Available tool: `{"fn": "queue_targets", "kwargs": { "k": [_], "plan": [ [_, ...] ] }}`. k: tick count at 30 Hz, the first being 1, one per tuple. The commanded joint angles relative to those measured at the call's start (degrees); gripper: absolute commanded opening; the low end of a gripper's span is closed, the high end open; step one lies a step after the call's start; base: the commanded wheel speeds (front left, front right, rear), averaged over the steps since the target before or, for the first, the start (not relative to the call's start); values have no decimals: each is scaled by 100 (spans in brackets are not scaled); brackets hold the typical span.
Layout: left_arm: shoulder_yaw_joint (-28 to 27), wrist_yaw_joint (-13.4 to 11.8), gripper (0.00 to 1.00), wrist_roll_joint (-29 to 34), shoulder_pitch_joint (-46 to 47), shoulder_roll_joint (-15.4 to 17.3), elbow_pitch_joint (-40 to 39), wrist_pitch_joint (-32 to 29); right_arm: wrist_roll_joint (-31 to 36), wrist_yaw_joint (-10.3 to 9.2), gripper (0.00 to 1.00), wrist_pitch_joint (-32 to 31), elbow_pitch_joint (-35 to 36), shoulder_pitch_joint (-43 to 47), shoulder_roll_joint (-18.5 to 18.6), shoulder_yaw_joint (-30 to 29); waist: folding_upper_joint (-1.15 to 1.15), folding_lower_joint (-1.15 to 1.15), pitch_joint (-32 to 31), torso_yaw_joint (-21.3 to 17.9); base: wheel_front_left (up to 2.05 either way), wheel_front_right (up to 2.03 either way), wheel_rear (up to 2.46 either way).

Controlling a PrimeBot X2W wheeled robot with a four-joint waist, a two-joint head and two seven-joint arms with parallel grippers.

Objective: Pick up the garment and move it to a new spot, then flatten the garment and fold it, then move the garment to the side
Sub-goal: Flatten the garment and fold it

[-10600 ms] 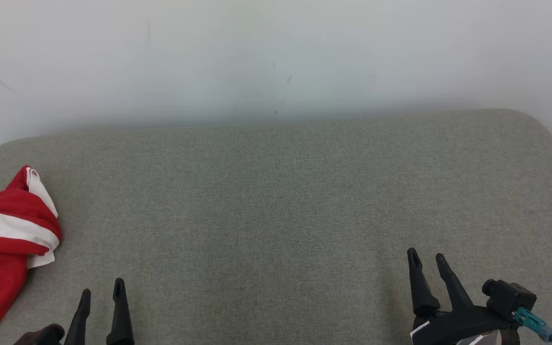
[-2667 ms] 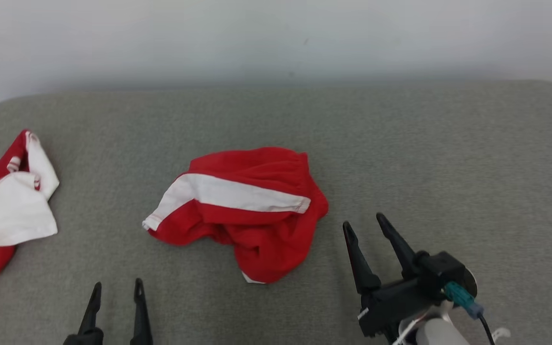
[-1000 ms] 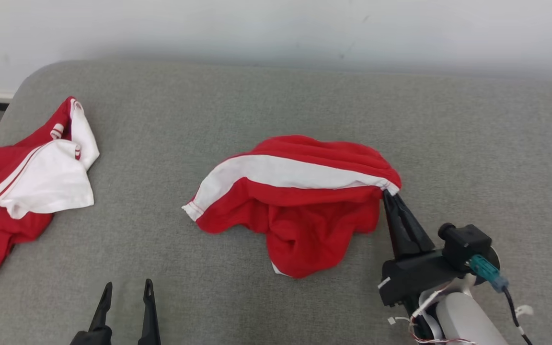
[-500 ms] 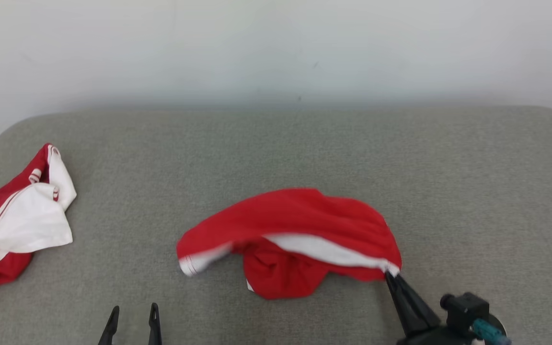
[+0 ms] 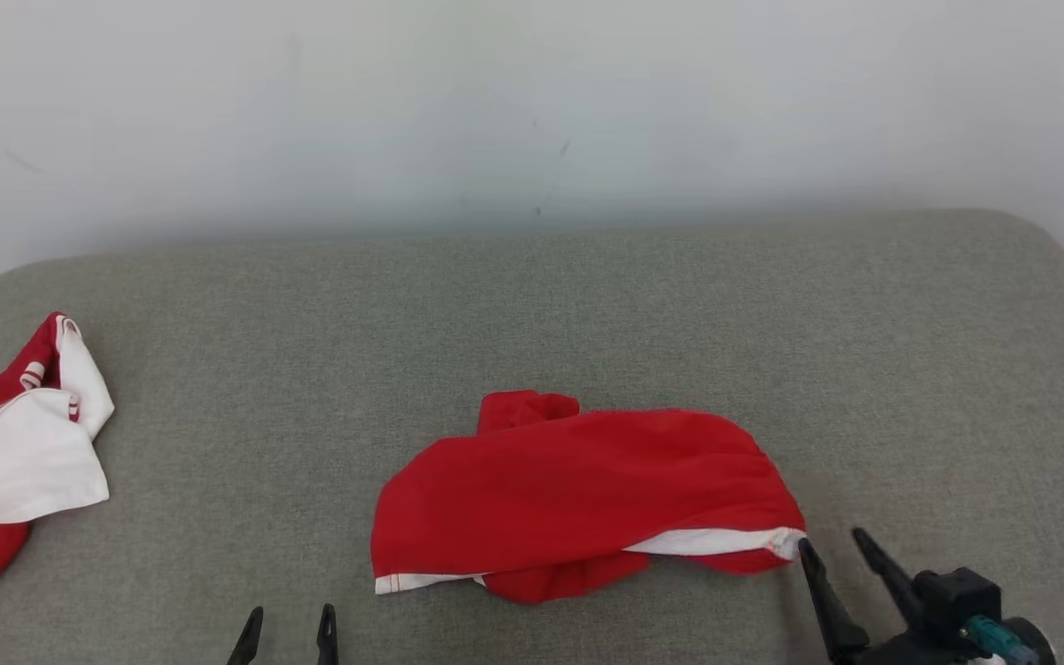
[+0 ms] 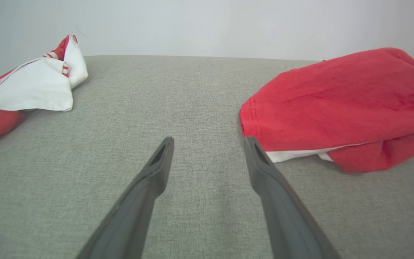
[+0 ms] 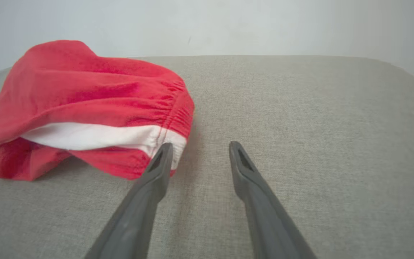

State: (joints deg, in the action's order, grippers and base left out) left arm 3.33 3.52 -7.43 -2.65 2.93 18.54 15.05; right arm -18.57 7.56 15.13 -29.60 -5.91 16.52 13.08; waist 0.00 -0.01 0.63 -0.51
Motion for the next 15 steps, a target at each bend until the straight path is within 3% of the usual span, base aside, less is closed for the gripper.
{"fn": "queue_targets", "kwargs": {
  "k": [1, 6, 15],
  "plan": [
    [24, 16, 100, -81, 37, -5, 42, 20, 183, -13, 100, 1, 29, -9, -62, -202, 0, 1, 33, -52, 0, 0, 0],
    [169, 124, 100, -286, 291, -5, 234, 20, 631, -13, 100, 2, 185, -36, -242, -693, 0, 1, 233, -154, 0, 0, 0],
    [312, 198, 100, -824, 773, -4, 751, 19, 865, -13, 100, 2, 368, -90, -445, -820, 0, 1, 559, -300, 0, 0, 0]
  ]
}}
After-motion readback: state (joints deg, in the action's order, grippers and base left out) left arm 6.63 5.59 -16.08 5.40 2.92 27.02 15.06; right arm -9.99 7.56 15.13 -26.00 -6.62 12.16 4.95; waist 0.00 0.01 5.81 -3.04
